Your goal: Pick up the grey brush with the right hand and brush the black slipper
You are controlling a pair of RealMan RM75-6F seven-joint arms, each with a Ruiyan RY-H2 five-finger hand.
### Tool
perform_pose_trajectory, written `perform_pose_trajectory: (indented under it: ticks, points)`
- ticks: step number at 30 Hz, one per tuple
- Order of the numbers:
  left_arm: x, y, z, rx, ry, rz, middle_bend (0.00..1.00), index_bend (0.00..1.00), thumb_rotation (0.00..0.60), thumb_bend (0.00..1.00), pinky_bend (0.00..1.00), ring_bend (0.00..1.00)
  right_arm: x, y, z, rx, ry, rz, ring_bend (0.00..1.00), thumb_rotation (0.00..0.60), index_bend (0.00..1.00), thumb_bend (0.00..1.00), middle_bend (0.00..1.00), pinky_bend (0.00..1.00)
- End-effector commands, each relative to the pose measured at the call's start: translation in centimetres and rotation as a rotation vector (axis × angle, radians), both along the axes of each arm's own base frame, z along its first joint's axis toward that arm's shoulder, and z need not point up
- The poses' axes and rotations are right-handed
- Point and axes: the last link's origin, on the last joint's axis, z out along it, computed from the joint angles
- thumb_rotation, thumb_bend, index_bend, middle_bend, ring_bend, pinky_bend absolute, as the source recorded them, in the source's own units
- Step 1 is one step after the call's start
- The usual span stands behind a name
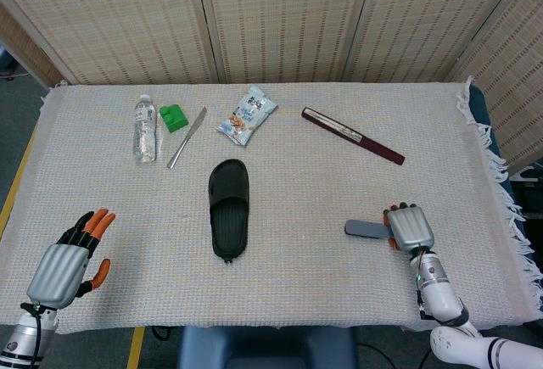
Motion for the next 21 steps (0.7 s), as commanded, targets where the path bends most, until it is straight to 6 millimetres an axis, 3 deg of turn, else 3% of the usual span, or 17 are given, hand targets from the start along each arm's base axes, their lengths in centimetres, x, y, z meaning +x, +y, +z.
perform_pose_trajectory:
  ticks: [1,4,10,14,21]
  points:
    - [-0.06,0.0,0.07,0.001,-0.001,0.002,0.0,0.0,0.6,0.5,0.23,0.0,0.19,-0.01,-0.19,-0.004,0.013,0.021,0.44,0.6,0.6,0.22,0.49,0.6]
    - [-0.11,0.0,0.1,-0.002,-0.002,0.005,0.0,0.0,0.6,0.5,0.23,0.0,0.1,0.22,-0.35,0.001,0.035,0.029,0.56,0.6,0.67,0.25,0.55,0.77]
    - [-0.07,-0.03,0.11,-0.009,-0.007,0.006,0.0,0.0,0.6,0.51,0.23,0.0,-0.25,0.33,-0.57,-0.001,0.071,0.031,0.65,0.6,0.73,0.28,0.6,0.9]
    - [-0.08,0.0,0.16,-0.012,-0.009,0.01,0.0,0.0,0.6,0.53,0.23,0.0,-0.08,0.23,-0.88,0.006,0.08,0.045,0.71,0.6,0.76,0.34,0.63,0.96]
    - [-0.05,-0.02,0.14,-0.01,-0.01,0.01,0.0,0.0,0.6,0.55,0.23,0.0,0.33,-0.26,-0.84,-0.007,0.068,0.057,0.76,0.6,0.82,0.45,0.69,0.98]
